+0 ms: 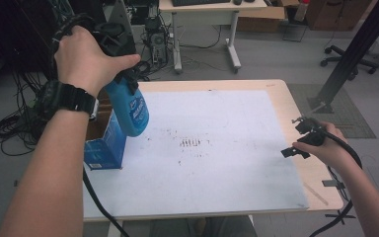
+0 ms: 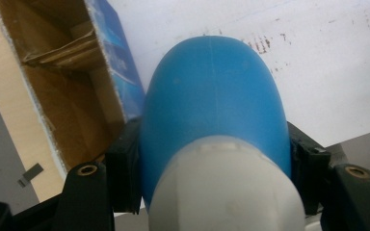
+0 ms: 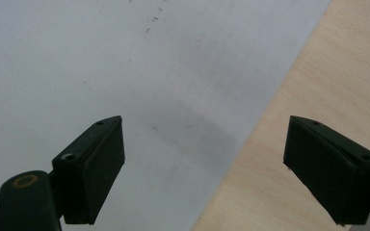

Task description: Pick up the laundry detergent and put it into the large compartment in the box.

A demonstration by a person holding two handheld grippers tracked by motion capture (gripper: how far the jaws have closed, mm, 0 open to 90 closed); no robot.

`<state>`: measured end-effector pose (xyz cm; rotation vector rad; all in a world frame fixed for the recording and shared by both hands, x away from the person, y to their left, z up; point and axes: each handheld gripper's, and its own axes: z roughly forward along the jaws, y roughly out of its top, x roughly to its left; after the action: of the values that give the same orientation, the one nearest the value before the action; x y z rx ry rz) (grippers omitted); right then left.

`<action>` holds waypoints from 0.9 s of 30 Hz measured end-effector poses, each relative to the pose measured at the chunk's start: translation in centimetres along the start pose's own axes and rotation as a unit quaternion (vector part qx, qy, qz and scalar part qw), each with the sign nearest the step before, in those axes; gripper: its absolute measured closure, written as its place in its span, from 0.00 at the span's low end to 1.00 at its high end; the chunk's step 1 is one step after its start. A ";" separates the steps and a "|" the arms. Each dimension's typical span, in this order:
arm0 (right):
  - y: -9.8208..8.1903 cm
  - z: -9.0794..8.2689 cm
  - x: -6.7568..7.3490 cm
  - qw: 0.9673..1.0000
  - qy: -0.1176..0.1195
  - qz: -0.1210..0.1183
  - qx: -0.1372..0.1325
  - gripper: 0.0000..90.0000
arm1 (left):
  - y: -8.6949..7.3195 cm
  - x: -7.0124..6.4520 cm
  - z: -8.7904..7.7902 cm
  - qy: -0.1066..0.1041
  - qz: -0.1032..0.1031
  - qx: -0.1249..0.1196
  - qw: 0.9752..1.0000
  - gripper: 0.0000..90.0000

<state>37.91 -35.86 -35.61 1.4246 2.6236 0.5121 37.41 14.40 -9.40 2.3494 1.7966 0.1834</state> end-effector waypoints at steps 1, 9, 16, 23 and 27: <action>0.0 0.0 0.0 1.000 0.000 0.000 0.000 0.16 | -0.1 0.2 -0.1 0.001 -0.003 -0.001 1.000 0.42; 0.2 0.1 0.2 1.000 0.001 -0.003 0.000 0.16 | -0.7 1.3 -0.8 0.008 -0.017 -0.005 1.000 0.42; 0.4 0.0 0.3 1.000 -0.001 -0.004 0.000 0.16 | -1.0 2.4 -1.4 0.011 -0.030 -0.010 0.999 0.42; 0.4 -0.2 0.4 1.000 -0.001 -0.004 -0.002 0.16 | -1.4 3.4 -1.6 0.018 -0.049 -0.013 0.999 0.42; 0.4 -0.1 0.4 1.000 -0.001 -0.003 -0.001 0.16 | -1.6 4.2 -1.7 0.020 -0.060 -0.013 0.998 0.42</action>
<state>37.95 -35.36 -35.38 1.4164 2.6238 0.5117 36.70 19.01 -8.14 2.2270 1.9357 0.2357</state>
